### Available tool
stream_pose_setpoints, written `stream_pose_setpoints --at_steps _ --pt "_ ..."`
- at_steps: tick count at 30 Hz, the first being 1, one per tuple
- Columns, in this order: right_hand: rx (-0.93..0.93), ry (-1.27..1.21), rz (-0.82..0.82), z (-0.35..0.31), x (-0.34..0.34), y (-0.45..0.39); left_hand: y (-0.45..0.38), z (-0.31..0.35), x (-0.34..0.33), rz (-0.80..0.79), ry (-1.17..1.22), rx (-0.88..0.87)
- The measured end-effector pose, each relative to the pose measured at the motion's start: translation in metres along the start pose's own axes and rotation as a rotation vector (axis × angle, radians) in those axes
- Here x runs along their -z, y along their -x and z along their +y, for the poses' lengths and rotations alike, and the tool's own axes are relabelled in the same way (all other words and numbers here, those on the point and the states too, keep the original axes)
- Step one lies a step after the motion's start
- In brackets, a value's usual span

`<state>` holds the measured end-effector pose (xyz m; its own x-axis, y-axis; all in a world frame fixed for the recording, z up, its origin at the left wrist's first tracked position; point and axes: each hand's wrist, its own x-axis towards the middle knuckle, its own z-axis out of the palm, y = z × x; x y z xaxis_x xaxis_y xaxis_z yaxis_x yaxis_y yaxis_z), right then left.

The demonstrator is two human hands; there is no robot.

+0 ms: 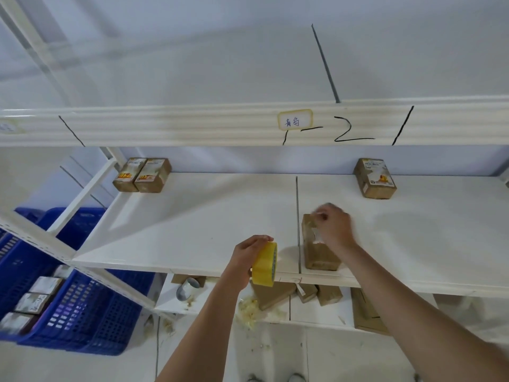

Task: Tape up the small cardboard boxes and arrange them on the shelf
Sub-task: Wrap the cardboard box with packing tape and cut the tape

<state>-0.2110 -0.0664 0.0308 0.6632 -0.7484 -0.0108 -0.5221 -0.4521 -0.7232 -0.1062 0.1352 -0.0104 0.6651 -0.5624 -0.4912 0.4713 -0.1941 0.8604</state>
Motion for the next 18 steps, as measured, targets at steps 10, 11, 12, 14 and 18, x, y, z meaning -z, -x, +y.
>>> stream_pose_setpoints --at_steps 10,11,12,14,18 --pt "0.183 0.108 -0.497 -0.078 -0.059 0.015 -0.002 0.005 0.022 0.064 -0.062 0.041" --pt "0.176 0.114 -0.494 -0.081 -0.061 0.015 -0.002 0.006 0.027 0.062 -0.065 0.043" --pt "0.171 0.117 -0.485 -0.084 -0.065 0.017 -0.002 0.006 0.032 0.056 -0.069 0.043" --pt "0.165 0.130 -0.451 -0.090 -0.074 0.019 -0.001 0.009 0.041 0.039 -0.093 0.046" --pt "0.162 0.179 -0.418 -0.111 -0.095 0.024 0.006 0.018 0.064 0.008 -0.153 0.063"
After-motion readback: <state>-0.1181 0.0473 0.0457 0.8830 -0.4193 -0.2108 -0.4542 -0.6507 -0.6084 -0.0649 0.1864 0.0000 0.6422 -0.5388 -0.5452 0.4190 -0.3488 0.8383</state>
